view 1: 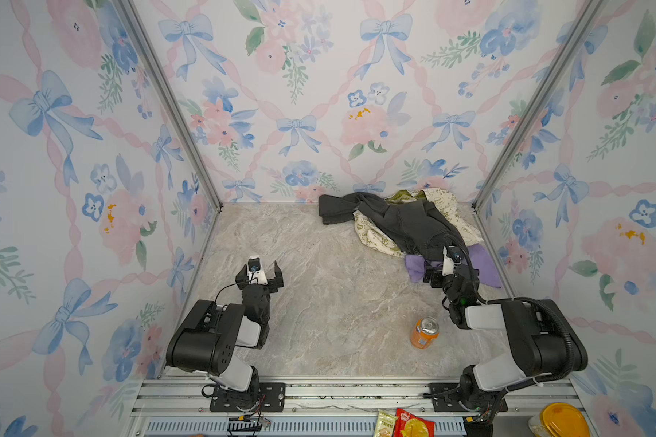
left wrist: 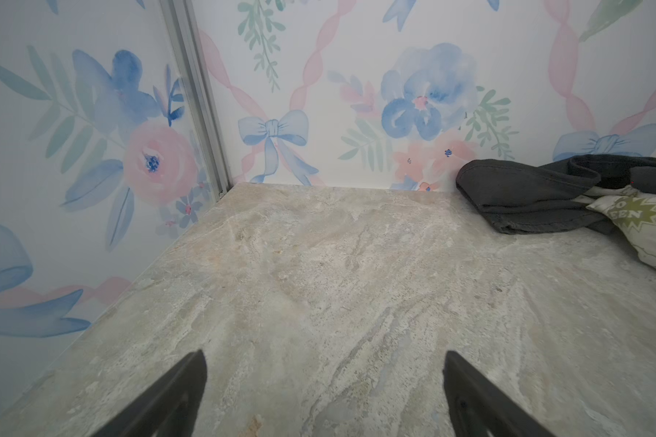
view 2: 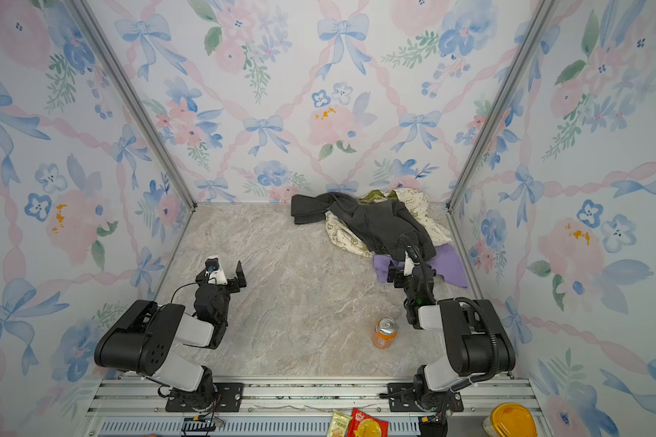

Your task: Pick out a specific cloth from the pile

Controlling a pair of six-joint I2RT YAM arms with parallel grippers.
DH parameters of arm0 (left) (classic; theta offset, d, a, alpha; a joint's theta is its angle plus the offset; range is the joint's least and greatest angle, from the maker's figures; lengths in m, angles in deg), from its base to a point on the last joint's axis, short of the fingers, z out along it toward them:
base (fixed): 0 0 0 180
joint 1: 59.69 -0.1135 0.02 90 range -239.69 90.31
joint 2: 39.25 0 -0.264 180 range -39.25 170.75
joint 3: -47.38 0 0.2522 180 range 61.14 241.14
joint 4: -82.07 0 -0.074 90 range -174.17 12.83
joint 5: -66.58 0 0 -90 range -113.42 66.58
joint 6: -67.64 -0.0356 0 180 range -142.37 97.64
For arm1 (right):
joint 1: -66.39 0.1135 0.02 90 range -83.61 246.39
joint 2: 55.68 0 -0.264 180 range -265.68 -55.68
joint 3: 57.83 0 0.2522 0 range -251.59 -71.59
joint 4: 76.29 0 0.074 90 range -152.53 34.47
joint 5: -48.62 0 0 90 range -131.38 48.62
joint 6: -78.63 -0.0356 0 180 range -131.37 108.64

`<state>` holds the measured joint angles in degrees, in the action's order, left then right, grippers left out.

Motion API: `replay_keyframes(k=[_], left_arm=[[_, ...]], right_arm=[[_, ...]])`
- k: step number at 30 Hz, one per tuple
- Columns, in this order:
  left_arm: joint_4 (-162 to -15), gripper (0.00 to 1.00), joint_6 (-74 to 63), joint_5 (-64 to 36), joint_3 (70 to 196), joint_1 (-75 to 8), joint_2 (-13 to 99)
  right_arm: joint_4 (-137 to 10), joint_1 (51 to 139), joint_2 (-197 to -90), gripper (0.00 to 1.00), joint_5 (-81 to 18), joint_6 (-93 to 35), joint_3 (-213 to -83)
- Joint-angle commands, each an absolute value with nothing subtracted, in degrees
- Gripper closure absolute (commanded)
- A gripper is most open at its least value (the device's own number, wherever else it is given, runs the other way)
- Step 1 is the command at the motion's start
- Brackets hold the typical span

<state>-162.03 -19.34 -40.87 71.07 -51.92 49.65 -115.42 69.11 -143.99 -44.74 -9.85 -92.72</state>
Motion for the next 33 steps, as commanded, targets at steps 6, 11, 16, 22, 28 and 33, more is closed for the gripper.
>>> replay_keyframes(k=[6, 11, 16, 22, 28, 33], left_arm=[[-161.7, 0.02, -19.0, -40.0, 72.0, -52.2, 49.9], [-161.7, 0.02, -19.0, -40.0, 72.0, -52.1, 49.8], [-161.7, 0.02, -19.0, -40.0, 72.0, -52.1, 49.8], [-161.7, 0.02, -18.9, -40.0, 72.0, -52.1, 49.9], [-161.7, 0.02, -18.9, -40.0, 72.0, -52.2, 49.8], [-161.8, 0.02, -19.0, -40.5, 71.6, -52.0, 49.4]], right_arm=[[-115.0, 68.8, -144.5, 0.03, -44.2, -10.7, -93.9], [-114.9, 68.8, -144.5, 0.03, -44.2, -10.7, -93.9], [-114.9, 68.8, -144.5, 0.03, -44.2, -10.7, -93.9], [-114.8, 68.6, -144.5, 0.03, -43.8, -10.9, -94.0], [-114.8, 67.7, -144.5, 0.03, -42.0, -11.5, -94.0], [-115.3, 67.6, -144.4, 0.03, -41.6, -11.4, -93.7]])
